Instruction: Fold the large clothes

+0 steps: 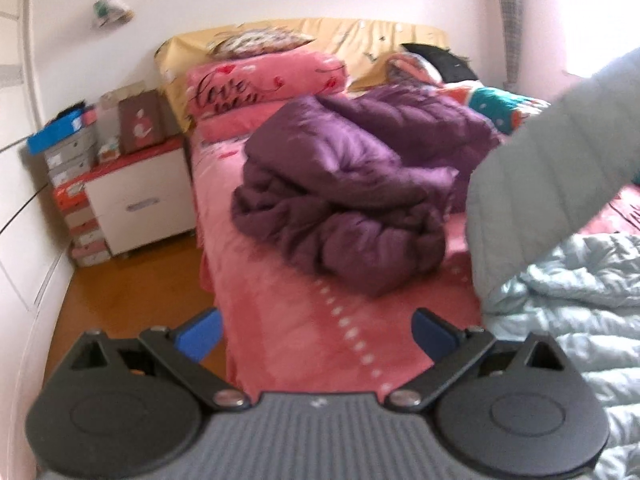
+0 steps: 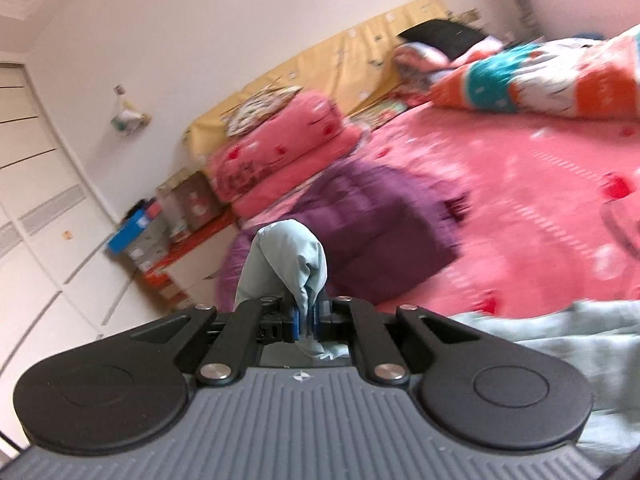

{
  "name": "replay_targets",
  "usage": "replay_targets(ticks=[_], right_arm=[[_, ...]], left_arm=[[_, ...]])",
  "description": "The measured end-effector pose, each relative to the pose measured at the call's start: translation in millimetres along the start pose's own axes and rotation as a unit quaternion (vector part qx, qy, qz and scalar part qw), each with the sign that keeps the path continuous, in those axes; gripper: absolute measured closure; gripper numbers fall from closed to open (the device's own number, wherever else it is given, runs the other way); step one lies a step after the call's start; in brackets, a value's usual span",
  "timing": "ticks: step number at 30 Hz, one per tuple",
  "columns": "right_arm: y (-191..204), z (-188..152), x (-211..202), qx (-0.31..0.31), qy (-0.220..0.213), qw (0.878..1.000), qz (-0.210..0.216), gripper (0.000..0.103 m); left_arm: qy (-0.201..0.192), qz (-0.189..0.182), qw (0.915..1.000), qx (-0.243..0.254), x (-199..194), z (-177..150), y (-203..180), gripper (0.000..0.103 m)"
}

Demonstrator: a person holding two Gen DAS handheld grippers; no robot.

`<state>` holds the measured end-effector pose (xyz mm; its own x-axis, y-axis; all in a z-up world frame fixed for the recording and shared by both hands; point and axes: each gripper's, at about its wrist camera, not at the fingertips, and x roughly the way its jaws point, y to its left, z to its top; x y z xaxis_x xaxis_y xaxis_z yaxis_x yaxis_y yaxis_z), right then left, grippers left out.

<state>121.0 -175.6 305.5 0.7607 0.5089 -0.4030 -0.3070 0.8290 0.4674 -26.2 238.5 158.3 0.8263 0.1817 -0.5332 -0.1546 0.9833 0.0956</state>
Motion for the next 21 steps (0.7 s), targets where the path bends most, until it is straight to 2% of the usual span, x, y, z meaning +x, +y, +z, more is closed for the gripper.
replay_targets(ticks=[4, 11, 16, 21], right_arm=[[-38.5, -6.0, -36.2, 0.011, -0.001, 0.999, -0.042, 0.096], [-115.1, -32.7, -68.9, 0.065, 0.002, 0.992, -0.107, 0.096], [-151.5, -56.5, -66.9, 0.102, 0.015, 0.985, -0.136, 0.096], [-184.0, -76.2, -42.9, 0.115, 0.044, 0.978, -0.166, 0.096]], left_arm=[[-0.016, -0.029, 0.9994, 0.004, -1.0, 16.5, -24.3, 0.003], [-0.036, -0.076, 0.9962, 0.024, 6.7, 40.3, -78.1, 0.002], [-0.046, -0.111, 0.9920, 0.038, 20.2, 53.1, -118.2, 0.002], [-0.046, -0.145, 0.9877, 0.038, 42.9, 62.6, -147.2, 0.002]])
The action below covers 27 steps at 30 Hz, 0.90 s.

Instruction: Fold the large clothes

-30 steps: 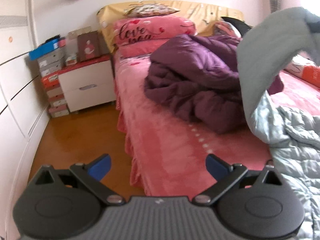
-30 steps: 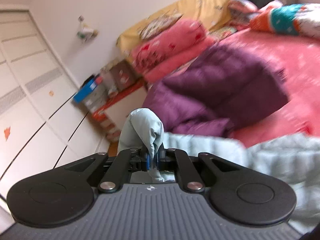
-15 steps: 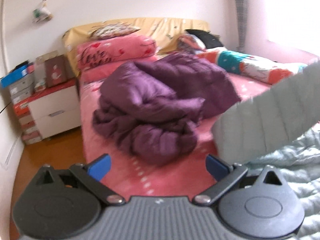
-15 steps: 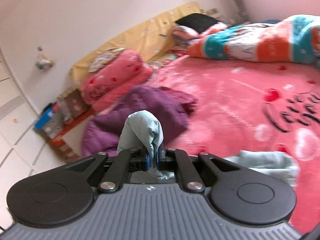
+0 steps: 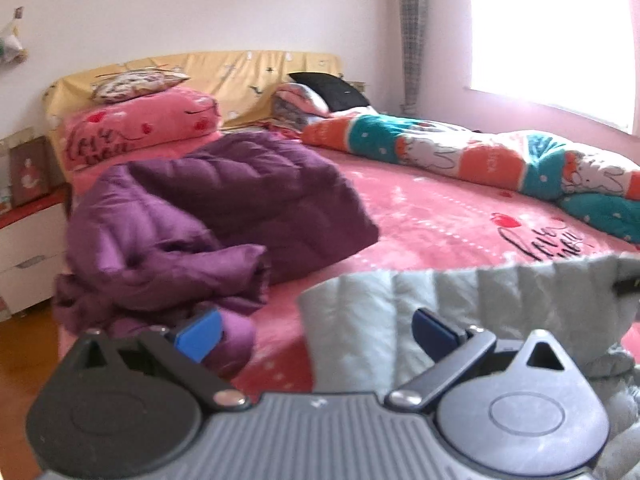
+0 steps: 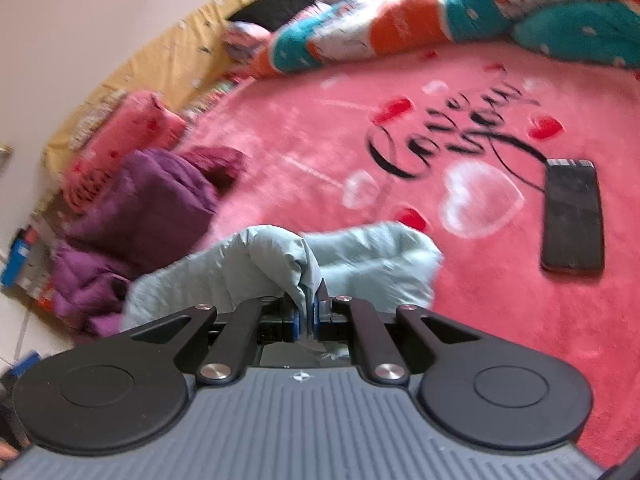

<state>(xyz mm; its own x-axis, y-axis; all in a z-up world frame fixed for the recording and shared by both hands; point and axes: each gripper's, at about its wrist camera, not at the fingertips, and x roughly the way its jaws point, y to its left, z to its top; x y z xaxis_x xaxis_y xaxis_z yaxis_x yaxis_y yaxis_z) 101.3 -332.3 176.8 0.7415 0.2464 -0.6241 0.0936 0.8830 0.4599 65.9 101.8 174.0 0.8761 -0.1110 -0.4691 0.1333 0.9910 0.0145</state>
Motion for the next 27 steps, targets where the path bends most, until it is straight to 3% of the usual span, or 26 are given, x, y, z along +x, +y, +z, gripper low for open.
replay_targets(ticks=[5, 8, 11, 13, 16, 18, 21, 22, 24, 27], right_arm=[[-16.3, -12.1, 22.4, 0.012, 0.016, 1.000, -0.020, 0.096], [-22.0, -11.7, 29.9, 0.019, 0.023, 0.999, -0.022, 0.086], [-24.1, -9.1, 21.7, 0.018, 0.001, 0.999, -0.036, 0.062], [-22.5, -7.1, 1.4, -0.005, -0.041, 0.997, -0.060, 0.037], [-6.8, -5.9, -22.1, -0.042, -0.098, 0.992, -0.064, 0.037], [1.8, -4.0, -29.7, -0.043, -0.123, 0.991, -0.024, 0.037], [10.3, -0.2, -17.4, -0.018, -0.108, 0.992, 0.061, 0.038], [11.5, -0.6, -8.4, -0.013, -0.100, 0.993, 0.067, 0.039], [13.5, -3.0, 11.2, -0.021, -0.087, 0.994, 0.055, 0.038], [6.2, -9.7, 37.3, -0.018, -0.065, 0.998, 0.018, 0.049]], left_arm=[[0.000, -0.034, 0.9994, -0.005, 34.8, 5.0, -13.8, 0.002], [0.011, -0.045, 0.9988, -0.012, 57.5, 6.0, -18.5, 0.002], [0.008, -0.056, 0.9982, -0.021, 70.1, 8.6, -21.0, 0.002], [0.000, -0.072, 0.9971, -0.027, 75.7, 10.3, -22.2, 0.002], [-0.020, -0.084, 0.9960, -0.021, 84.9, 11.0, -30.4, 0.002], [-0.040, -0.085, 0.9955, -0.013, 91.2, 10.6, -36.8, 0.002], [-0.071, -0.084, 0.9939, -0.006, 100.8, 11.7, -41.9, 0.002], [-0.079, -0.085, 0.9932, -0.005, 105.0, 11.7, -43.4, 0.002], [-0.090, -0.082, 0.9926, 0.006, 114.9, 12.5, -45.5, 0.002], [-0.081, -0.072, 0.9941, -0.003, 132.6, 10.2, -41.5, 0.002]])
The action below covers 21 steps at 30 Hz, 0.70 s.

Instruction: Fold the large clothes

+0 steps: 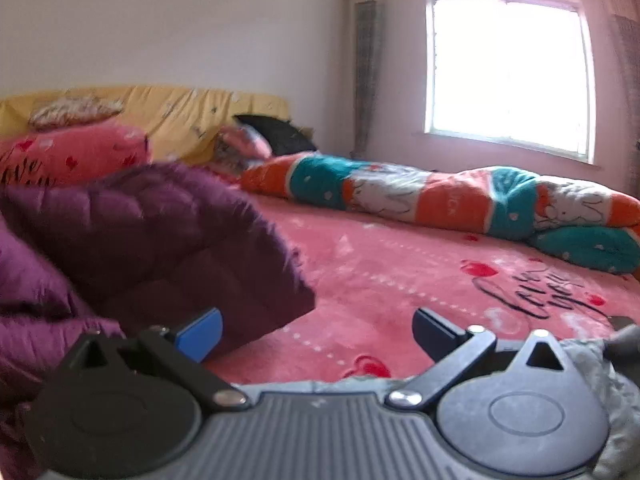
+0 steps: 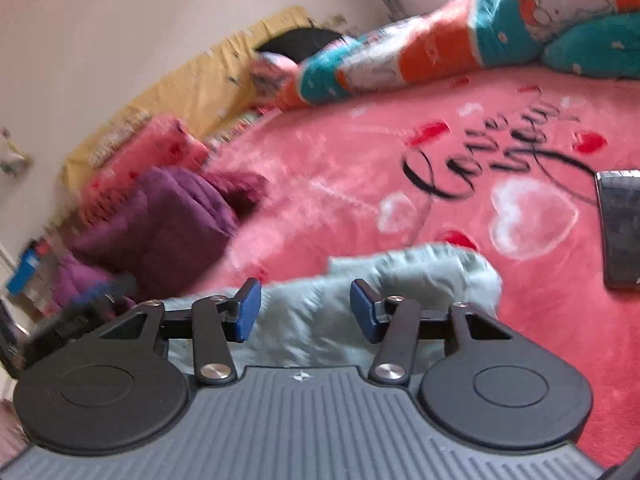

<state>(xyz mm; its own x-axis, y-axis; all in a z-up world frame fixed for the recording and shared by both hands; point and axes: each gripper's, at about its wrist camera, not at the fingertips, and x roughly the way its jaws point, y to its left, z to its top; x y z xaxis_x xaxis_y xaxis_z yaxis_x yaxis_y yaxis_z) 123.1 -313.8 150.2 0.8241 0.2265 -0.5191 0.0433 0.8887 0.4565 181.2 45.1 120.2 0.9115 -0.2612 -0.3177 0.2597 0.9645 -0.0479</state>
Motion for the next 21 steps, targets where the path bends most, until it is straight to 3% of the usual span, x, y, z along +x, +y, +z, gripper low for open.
replay_targets(ticks=[2, 4, 7, 15, 21], right_arm=[[-10.4, -8.9, 11.3, 0.010, 0.013, 1.000, -0.014, 0.053], [-20.7, -17.4, 20.8, 0.021, 0.031, 0.999, -0.030, 0.067], [-29.2, -26.7, 28.9, 0.021, 0.046, 0.998, -0.045, 0.078], [-26.0, -39.1, 42.0, -0.035, 0.029, 0.997, -0.070, 0.083], [-28.5, -45.2, 39.9, -0.046, 0.021, 0.996, -0.076, 0.082]], left_arm=[[0.019, 0.012, 0.9998, 0.001, 13.5, -8.2, 5.7, 0.002], [0.044, 0.030, 0.9985, 0.011, 25.1, -20.2, 10.5, 0.002], [0.075, 0.043, 0.9960, 0.019, 38.6, -41.6, 18.0, 0.001], [0.084, 0.052, 0.9950, 0.017, 48.0, -61.4, 20.0, 0.000], [0.094, 0.057, 0.9937, 0.022, 44.8, -49.9, 19.7, 0.001]])
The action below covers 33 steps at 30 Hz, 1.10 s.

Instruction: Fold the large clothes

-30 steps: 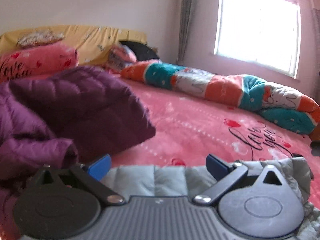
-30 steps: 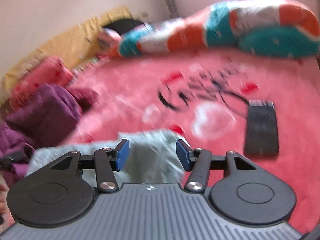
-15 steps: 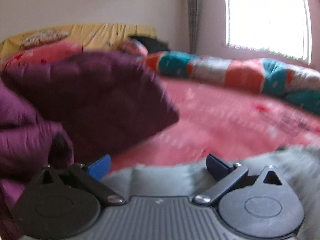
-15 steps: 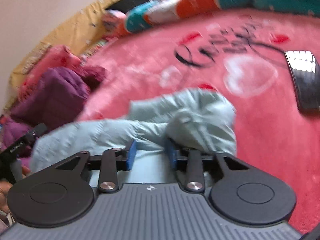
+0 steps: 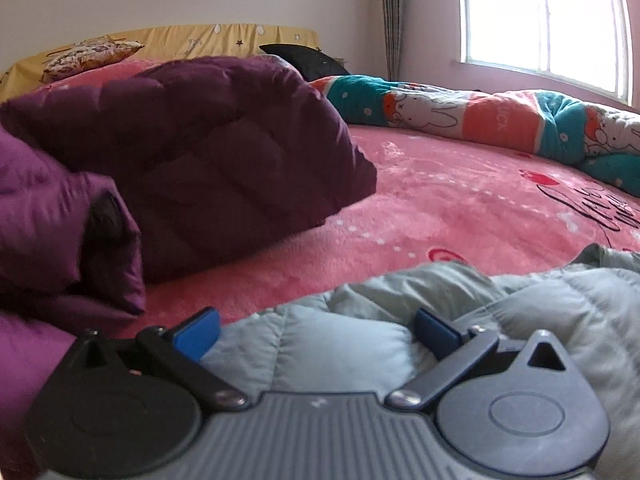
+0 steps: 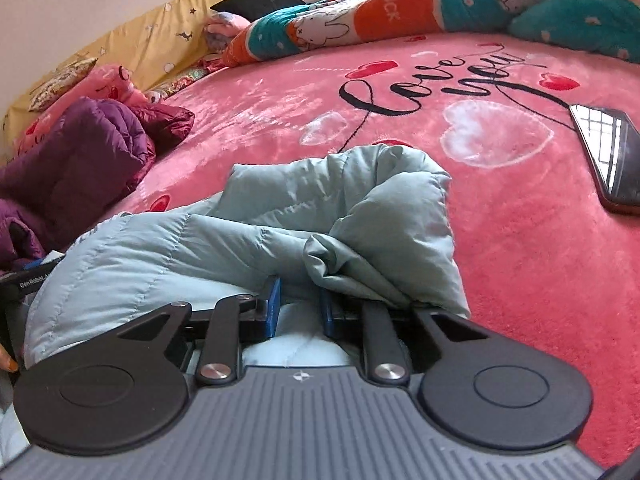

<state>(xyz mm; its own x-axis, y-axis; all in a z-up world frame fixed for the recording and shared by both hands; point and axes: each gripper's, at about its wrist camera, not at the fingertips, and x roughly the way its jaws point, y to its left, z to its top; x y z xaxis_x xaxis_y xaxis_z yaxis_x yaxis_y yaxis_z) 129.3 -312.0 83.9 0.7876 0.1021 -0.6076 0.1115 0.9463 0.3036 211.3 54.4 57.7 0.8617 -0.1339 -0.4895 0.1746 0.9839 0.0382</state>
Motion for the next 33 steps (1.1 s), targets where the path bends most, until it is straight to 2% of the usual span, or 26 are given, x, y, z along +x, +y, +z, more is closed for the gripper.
replay_targets(ticks=[2, 3, 4, 6, 7, 11, 14, 20, 26, 28, 29, 31, 33], right_arm=[[4.0, 4.9, -2.7, -0.001, 0.006, 1.000, -0.001, 0.079], [6.0, 8.1, -6.5, 0.001, 0.006, 1.000, 0.001, 0.070], [7.8, 11.1, -12.7, 0.006, 0.001, 1.000, 0.007, 0.051], [12.9, 14.8, -27.9, 0.013, -0.027, 0.999, 0.011, 0.026], [17.0, 16.1, -35.5, 0.012, -0.042, 0.999, 0.006, 0.018], [31.2, 11.7, -44.2, -0.012, -0.061, 0.998, -0.022, 0.013], [27.6, 4.7, -32.6, -0.028, -0.044, 0.997, -0.053, 0.013], [23.5, -0.7, -11.1, -0.058, -0.008, 0.996, -0.072, 0.012], [21.8, -4.5, -4.1, -0.077, -0.012, 0.994, -0.081, 0.010], [26.5, -4.6, -5.8, -0.079, -0.011, 0.994, -0.072, 0.003], [26.3, -1.7, -9.9, -0.080, -0.009, 0.995, -0.065, 0.002], [31.1, -1.4, -28.0, -0.074, -0.010, 0.996, -0.056, 0.003], [27.8, 4.4, -57.6, -0.038, -0.040, 0.998, -0.031, 0.002]], left_arm=[[-0.018, -0.010, 0.9998, 0.003, -17.2, 8.9, -0.5, 0.001], [-0.030, -0.015, 0.9994, 0.008, -28.8, 12.7, -2.7, 0.001], [-0.038, -0.019, 0.9989, 0.020, -41.9, 16.2, -6.0, 0.001], [-0.033, -0.028, 0.9983, 0.039, -58.3, 18.0, -13.6, 0.001], [-0.030, -0.039, 0.9978, 0.043, -66.2, 16.5, -17.2, 0.001], [0.009, -0.051, 0.9974, 0.049, -70.5, 4.2, -31.1, 0.001], [0.044, -0.057, 0.9960, 0.052, -59.2, -8.3, -35.5, 0.001], [0.086, -0.071, 0.9932, 0.031, -33.0, -26.3, -32.6, 0.000], [0.090, -0.071, 0.9929, 0.032, -31.2, -27.9, -34.1, 0.000], [0.094, -0.070, 0.9926, 0.032, -36.9, -17.5, -32.5, 0.004], [0.091, -0.071, 0.9928, 0.029, -44.8, -10.1, -30.8, 0.009], [0.062, -0.091, 0.9939, 0.016, -70.1, 5.0, -24.7, 0.009], [0.038, -0.099, 0.9943, 0.014, -100.7, 17.7, -19.6, 0.008]])
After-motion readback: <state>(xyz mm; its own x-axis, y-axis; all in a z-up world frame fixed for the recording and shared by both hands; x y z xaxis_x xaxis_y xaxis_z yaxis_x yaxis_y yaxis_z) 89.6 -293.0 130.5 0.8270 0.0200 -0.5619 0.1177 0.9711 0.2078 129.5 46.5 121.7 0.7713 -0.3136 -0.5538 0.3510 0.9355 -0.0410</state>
